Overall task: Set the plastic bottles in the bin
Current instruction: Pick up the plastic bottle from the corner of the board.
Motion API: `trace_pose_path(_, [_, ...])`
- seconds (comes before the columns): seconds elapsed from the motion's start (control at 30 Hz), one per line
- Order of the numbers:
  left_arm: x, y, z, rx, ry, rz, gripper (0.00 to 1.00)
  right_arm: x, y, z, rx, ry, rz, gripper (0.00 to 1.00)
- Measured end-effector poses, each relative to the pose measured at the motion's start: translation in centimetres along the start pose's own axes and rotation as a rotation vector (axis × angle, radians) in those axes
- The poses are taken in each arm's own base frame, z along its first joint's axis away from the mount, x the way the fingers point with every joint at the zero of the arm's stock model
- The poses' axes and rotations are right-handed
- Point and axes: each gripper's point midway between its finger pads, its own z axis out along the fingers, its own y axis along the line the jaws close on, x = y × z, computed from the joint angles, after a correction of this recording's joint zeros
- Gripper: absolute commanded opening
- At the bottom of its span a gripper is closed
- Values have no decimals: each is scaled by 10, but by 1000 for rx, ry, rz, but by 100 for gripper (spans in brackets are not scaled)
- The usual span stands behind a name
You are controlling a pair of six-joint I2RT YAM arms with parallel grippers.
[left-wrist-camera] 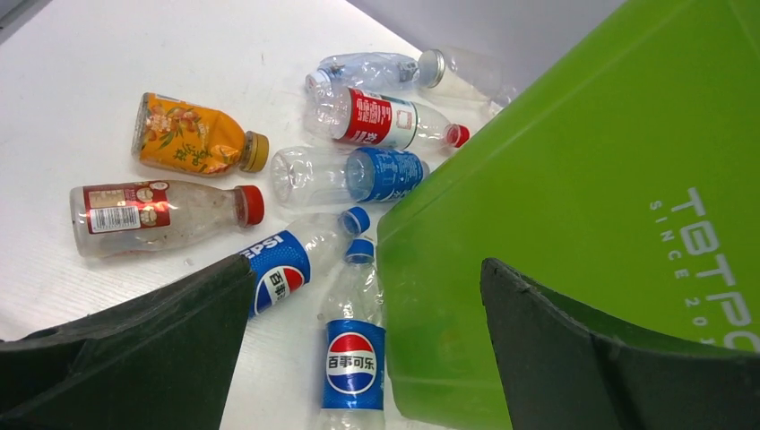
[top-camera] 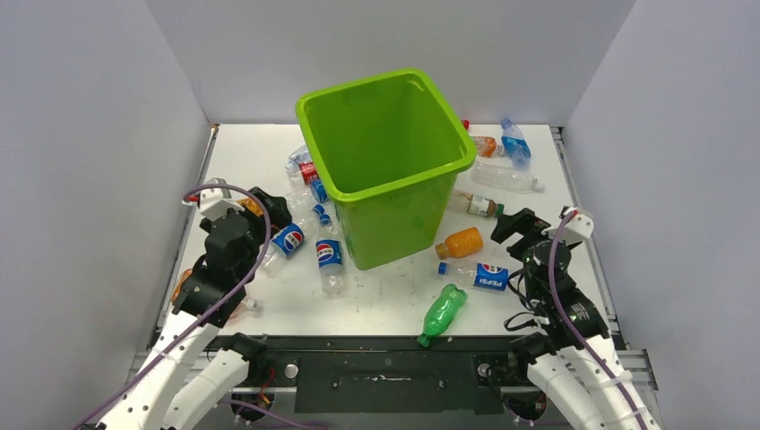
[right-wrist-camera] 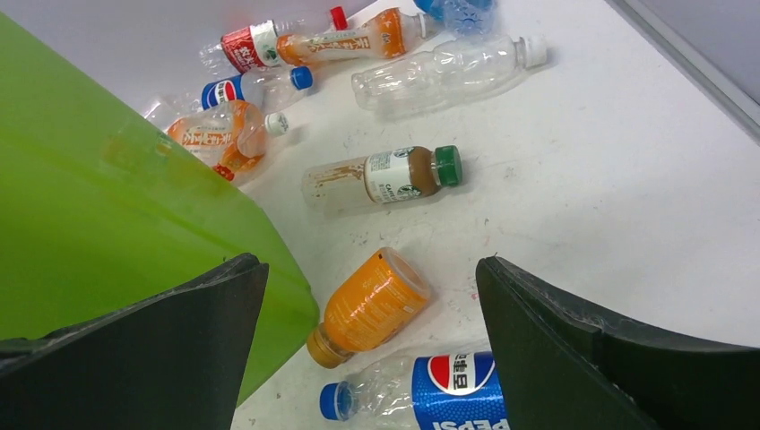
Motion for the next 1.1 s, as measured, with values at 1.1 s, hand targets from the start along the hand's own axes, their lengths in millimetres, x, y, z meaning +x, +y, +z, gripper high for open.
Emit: trace_pose_path(1.1, [-20,13,-22,55,-138,40,96,183,-6,-48,-65,757,63,90])
